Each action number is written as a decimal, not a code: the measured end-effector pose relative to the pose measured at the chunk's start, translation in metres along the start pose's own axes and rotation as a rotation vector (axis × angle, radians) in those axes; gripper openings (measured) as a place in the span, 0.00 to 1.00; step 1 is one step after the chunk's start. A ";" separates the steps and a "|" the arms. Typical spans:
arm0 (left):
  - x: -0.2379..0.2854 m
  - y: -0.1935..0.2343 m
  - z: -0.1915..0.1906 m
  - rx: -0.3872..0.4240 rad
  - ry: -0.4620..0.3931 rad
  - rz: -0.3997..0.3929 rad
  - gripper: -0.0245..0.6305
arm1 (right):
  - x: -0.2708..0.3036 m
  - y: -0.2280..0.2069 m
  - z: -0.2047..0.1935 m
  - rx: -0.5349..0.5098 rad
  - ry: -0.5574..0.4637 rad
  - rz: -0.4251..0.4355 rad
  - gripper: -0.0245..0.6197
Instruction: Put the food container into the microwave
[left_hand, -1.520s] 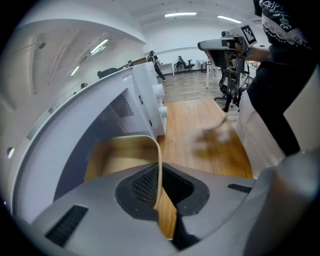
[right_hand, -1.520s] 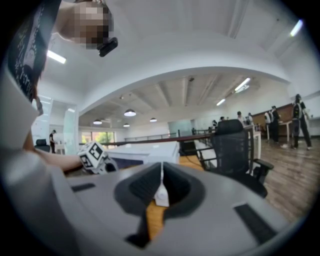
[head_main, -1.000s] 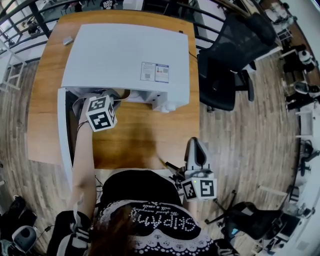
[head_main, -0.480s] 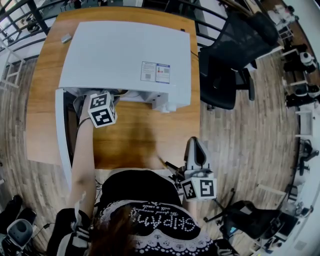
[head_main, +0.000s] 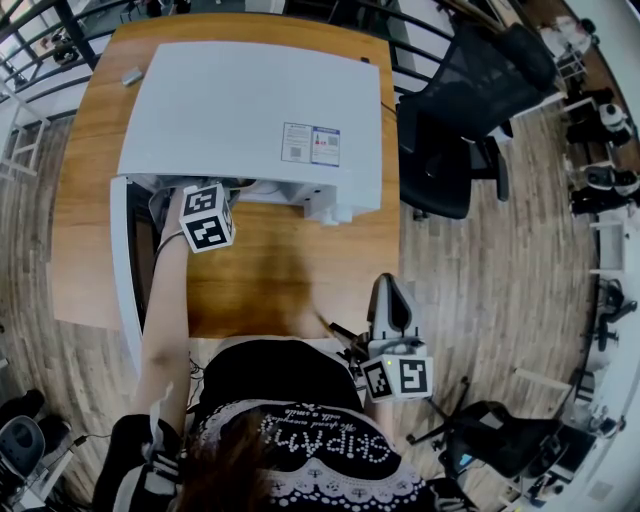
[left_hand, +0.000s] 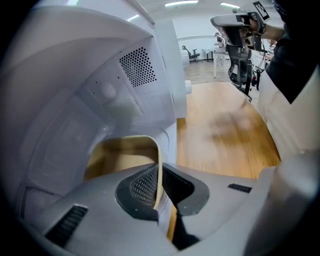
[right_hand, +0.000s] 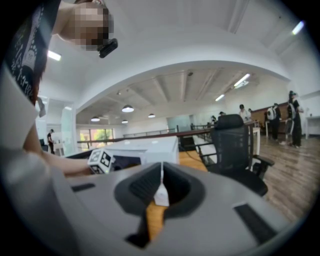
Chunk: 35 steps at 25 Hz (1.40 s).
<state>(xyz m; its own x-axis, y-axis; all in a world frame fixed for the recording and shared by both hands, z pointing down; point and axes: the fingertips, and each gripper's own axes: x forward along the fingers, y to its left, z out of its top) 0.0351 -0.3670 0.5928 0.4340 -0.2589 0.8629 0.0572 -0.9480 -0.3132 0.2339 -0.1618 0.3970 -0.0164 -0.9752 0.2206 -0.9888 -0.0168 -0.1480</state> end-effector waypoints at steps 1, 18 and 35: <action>0.000 0.000 0.000 0.000 -0.001 0.000 0.10 | 0.000 0.000 0.000 0.000 -0.001 0.001 0.09; -0.005 0.004 0.003 -0.022 -0.006 0.042 0.28 | -0.001 0.003 -0.001 -0.002 -0.001 0.012 0.09; -0.038 -0.001 0.003 -0.113 -0.039 0.127 0.23 | -0.008 0.008 0.007 -0.006 -0.045 0.034 0.09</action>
<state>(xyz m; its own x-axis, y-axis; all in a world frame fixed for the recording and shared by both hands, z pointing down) 0.0212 -0.3563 0.5595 0.4661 -0.3730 0.8022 -0.1013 -0.9233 -0.3704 0.2272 -0.1553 0.3868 -0.0438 -0.9841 0.1722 -0.9887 0.0180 -0.1486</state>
